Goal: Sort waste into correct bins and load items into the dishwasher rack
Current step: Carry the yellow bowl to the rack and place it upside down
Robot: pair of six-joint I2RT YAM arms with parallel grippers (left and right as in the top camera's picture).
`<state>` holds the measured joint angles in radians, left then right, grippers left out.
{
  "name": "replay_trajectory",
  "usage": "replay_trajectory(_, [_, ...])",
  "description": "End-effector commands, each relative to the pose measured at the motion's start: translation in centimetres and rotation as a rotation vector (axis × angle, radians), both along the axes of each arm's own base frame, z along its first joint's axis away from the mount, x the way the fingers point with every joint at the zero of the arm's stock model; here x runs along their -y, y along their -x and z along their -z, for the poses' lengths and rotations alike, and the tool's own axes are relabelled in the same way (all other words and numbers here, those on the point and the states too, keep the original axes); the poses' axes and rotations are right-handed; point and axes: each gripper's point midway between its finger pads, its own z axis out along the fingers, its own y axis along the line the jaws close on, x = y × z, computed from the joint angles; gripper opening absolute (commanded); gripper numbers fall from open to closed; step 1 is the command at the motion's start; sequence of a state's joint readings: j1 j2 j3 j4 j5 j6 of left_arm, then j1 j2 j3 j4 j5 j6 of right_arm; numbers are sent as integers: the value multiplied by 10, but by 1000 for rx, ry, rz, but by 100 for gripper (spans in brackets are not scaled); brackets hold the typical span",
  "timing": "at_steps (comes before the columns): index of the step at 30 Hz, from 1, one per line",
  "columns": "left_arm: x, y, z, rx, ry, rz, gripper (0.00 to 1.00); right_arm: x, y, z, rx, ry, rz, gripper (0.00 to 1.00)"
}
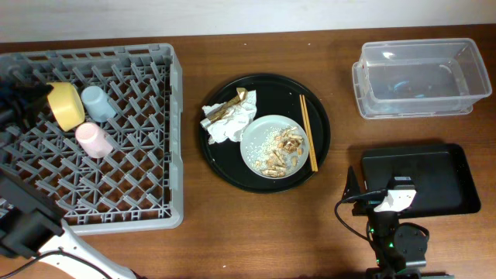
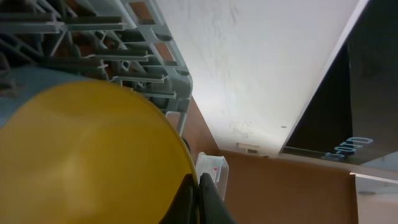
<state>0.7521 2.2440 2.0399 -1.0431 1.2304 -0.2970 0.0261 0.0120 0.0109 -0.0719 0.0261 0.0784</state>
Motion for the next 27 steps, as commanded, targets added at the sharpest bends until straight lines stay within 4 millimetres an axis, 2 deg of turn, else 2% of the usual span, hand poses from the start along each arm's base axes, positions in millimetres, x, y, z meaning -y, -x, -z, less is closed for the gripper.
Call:
replay_trajectory(1, [2,3,7,19,-14,7,1,1,0,3,-8,-3,6,98])
replay_trajectory(3, [0,3,10,36,-2,6,1,1,0,3,-8,-3,6,98])
replay_trajectory(5, [1,1,2,100,46,23,1,1,0,3,-8,-3,6,98])
replay_trajectory(13, [-2,-2,-4,96,105,9,0,1,0,3,-8,-3,6,98])
replay_trajectory(16, [-6,-2,8,45,70,-20,1,1,0,3,-8,-3,6,98])
replay_trajectory(19, [-17,6,39,-127,2,-99,2,1,0,3,-8,-3,6,98])
replay_trajectory(23, [-20,7,45,-149,-17,-111,6,1,0,3,-8,-3,6,98])
replay_trajectory(26, [-29,10,51,-181,-58,-141,31,1,0,3,-8,-3,6,99])
replay_trajectory(27, [-33,13,53,-200,-81,-157,47,1,0,3,-8,-3,6,98])
